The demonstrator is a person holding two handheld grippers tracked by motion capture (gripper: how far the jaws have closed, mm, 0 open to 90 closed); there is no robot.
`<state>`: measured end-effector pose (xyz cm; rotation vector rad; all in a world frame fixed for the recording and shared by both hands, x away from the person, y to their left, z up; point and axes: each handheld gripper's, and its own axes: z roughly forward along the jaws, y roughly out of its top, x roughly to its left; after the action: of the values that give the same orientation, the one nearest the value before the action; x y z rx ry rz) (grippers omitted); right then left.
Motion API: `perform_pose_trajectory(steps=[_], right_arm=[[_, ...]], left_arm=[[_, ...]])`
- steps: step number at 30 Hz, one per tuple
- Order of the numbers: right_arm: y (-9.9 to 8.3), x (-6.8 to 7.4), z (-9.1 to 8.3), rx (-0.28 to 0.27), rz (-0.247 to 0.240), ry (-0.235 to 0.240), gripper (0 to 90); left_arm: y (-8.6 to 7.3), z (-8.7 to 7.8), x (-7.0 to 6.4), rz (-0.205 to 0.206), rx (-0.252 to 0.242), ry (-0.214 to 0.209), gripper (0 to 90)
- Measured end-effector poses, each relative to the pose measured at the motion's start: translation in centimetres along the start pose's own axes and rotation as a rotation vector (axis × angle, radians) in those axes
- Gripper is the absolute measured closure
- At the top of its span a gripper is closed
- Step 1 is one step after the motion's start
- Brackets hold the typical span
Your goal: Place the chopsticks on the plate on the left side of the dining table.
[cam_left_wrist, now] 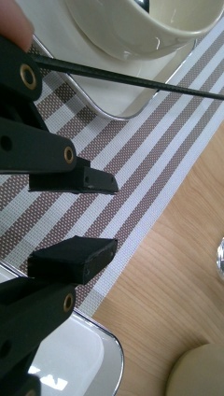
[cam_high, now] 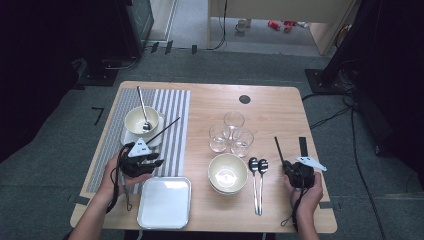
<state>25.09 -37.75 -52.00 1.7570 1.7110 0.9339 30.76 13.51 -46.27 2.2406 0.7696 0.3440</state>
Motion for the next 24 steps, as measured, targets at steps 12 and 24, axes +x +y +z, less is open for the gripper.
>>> perform_pose_trajectory(steps=[12, 24], right_arm=[[2.1, 0.9, -2.5, -0.030, -0.098, 0.051, 87.6], [4.7, 1.2, -3.5, -0.039, -0.130, 0.135, 87.5]], left_arm=[[0.4, -0.4, 0.1, -0.004, -0.017, -0.005, 61.8], [2.8, -1.5, 0.1, -0.007, -0.036, 0.073, 27.7]])
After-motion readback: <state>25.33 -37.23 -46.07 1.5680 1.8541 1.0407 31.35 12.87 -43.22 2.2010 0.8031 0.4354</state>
